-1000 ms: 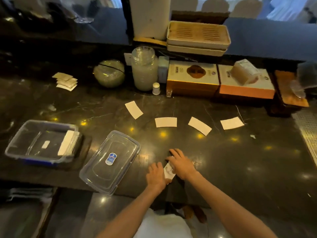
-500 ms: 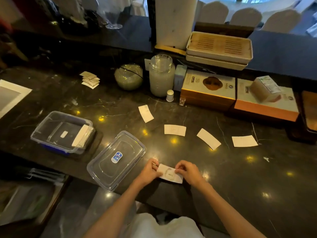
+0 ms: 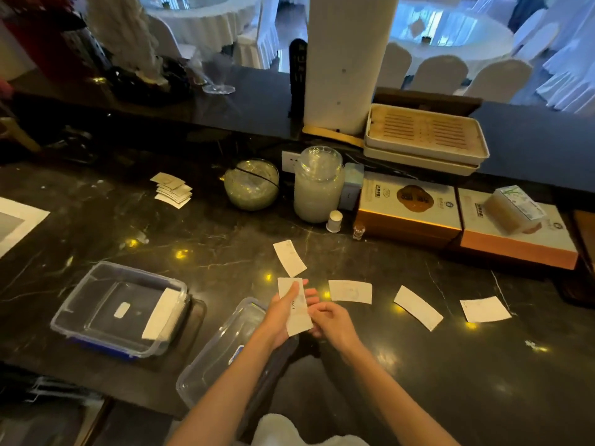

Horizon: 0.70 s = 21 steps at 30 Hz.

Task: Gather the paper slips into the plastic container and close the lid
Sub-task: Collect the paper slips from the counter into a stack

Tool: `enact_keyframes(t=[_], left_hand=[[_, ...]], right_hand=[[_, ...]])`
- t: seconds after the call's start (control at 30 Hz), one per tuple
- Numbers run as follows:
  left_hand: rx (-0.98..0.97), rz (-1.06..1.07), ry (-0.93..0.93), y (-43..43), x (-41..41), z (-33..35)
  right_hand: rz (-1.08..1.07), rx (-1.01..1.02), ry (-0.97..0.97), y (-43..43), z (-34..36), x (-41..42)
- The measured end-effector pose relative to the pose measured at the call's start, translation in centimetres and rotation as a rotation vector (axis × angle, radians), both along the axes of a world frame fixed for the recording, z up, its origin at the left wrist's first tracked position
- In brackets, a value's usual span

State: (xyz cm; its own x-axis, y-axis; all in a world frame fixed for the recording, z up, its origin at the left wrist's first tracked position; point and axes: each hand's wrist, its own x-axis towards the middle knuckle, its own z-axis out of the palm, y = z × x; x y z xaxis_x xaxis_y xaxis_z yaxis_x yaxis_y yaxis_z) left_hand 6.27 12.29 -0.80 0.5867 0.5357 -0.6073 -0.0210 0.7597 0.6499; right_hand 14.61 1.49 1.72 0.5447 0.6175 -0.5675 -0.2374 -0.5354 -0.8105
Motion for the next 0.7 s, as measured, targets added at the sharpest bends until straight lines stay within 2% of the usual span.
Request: enact_keyframes(t=[0.2, 0.33, 0.47, 0.57, 0.7], left_hand=[[0.054, 0.094, 0.084, 8.4, -0.9, 0.2], [0.010, 0.127, 0.126, 12.3, -0.7, -1.4], [-0.082, 0.072, 0.155, 15.0, -0.4, -3.9], [-0.127, 0.080, 0.177, 16.3, -0.1, -5.6], [-0.185, 0.143, 0.157, 16.9, -0.1, -6.4]], right_hand=[[0.000, -0.189, -0.283, 8.9, -1.3, 4.2], [0.043, -0.346, -0.424, 14.3, -2.7, 5.9], [0.194, -0.519, -0.555, 17.3, -4.6, 6.2], [0.237, -0.614, -0.605, 18.5, -6.2, 5.9], [0.196, -0.630, -0.590, 19.4, -7.7, 5.6]])
